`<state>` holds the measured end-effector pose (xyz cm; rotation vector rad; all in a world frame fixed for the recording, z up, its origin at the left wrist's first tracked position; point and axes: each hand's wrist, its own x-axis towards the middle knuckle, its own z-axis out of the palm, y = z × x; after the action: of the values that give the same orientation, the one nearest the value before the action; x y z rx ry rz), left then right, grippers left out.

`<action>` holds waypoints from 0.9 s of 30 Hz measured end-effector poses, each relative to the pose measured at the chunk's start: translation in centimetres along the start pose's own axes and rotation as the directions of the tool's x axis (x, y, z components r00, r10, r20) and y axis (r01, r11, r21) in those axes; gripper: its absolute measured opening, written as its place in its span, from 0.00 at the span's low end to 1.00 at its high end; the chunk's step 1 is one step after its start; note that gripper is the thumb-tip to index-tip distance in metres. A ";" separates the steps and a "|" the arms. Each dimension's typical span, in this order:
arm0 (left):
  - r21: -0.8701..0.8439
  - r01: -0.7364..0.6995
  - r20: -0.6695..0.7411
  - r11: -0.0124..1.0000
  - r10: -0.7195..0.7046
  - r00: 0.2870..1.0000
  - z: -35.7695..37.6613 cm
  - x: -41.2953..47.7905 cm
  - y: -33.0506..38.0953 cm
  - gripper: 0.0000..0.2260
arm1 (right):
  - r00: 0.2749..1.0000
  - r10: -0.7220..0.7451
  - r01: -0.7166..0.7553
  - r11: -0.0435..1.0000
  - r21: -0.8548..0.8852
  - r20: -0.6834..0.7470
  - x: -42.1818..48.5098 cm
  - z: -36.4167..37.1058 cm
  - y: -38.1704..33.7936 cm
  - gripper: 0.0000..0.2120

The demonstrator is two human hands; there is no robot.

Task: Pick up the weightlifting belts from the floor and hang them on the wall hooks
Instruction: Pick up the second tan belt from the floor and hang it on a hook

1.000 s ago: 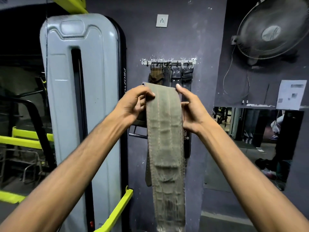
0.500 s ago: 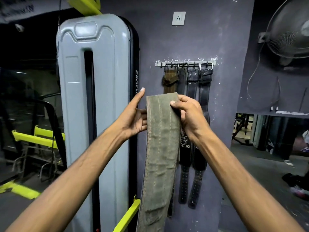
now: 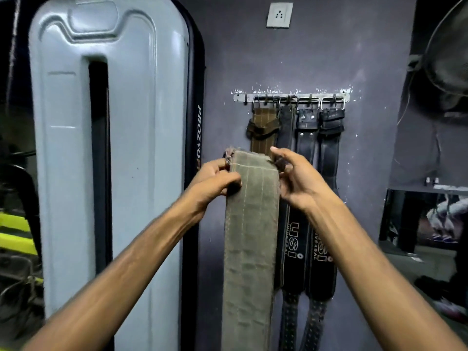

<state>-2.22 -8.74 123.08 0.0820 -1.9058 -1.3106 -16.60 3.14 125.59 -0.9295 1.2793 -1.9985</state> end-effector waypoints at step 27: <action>0.728 -0.188 -0.203 0.659 0.469 0.859 -4.1 34.5 -8.6 0.18 | 0.485 -0.869 0.594 0.245 -0.766 0.098 34.1 -0.2 -2.0 0.28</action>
<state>-26.04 -31.89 136.46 0.3197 -1.8481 -0.2404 -36.94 -22.39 135.67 -1.9719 2.2546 -2.4371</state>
